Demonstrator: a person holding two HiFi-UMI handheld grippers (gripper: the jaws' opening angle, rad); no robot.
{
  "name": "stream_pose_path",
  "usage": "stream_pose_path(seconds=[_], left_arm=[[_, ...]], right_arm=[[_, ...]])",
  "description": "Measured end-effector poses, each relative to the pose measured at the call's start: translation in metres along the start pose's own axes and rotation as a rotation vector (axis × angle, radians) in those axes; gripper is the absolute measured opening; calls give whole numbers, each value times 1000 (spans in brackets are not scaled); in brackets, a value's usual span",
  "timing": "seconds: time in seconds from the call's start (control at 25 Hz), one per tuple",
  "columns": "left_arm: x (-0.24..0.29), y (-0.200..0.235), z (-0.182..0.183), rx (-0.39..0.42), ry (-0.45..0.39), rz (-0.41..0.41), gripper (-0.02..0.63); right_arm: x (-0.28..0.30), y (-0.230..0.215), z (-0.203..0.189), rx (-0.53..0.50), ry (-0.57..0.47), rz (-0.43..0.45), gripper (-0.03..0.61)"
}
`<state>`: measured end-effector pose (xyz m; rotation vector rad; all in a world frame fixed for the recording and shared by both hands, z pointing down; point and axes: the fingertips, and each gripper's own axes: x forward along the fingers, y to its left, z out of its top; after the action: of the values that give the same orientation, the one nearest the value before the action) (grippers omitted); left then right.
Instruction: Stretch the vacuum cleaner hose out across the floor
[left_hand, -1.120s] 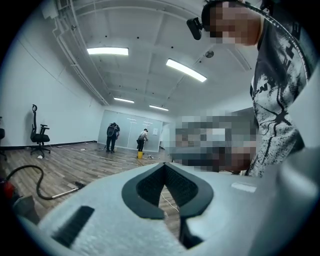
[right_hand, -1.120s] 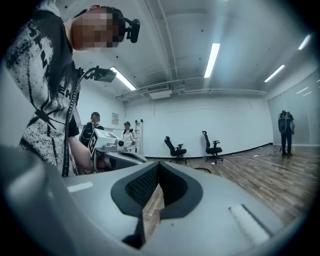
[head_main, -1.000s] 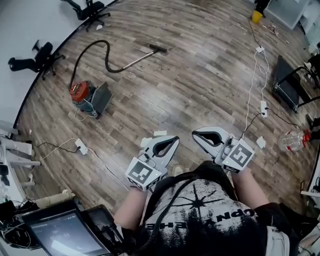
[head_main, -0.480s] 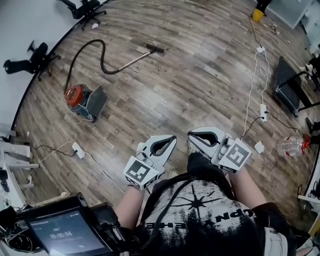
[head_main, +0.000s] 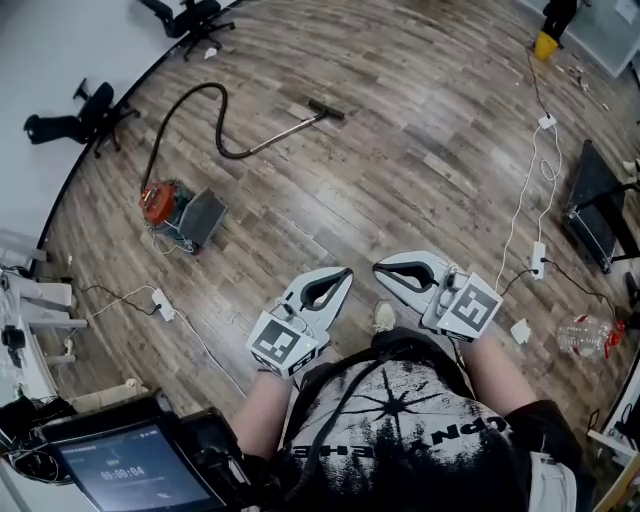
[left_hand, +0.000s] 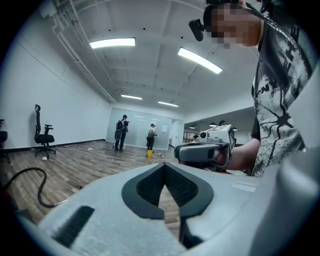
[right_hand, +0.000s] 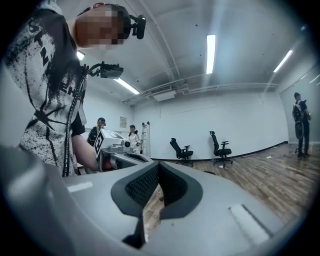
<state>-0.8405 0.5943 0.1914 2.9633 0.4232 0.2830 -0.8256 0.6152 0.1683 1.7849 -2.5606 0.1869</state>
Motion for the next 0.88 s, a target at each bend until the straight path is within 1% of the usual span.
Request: stream_pose_path(seconds=[0.08, 0.2, 0.48, 0.6, 0.88], left_arm=[[20, 7, 6, -18, -7, 7, 2], [46, 20, 18, -65, -36, 26, 2], [92, 37, 32, -40, -39, 73, 2], [99, 44, 36, -32, -38, 103, 2], [109, 58, 40, -27, -37, 140, 2]], right_arm=[[-7, -21, 2, 3, -17, 12, 8], [-17, -50, -1, -2, -5, 23, 8], [-37, -103, -3, -12, -18, 47, 8], [-37, -117, -2, -13, -28, 65, 8], [-30, -138, 3, -10, -46, 90, 8]])
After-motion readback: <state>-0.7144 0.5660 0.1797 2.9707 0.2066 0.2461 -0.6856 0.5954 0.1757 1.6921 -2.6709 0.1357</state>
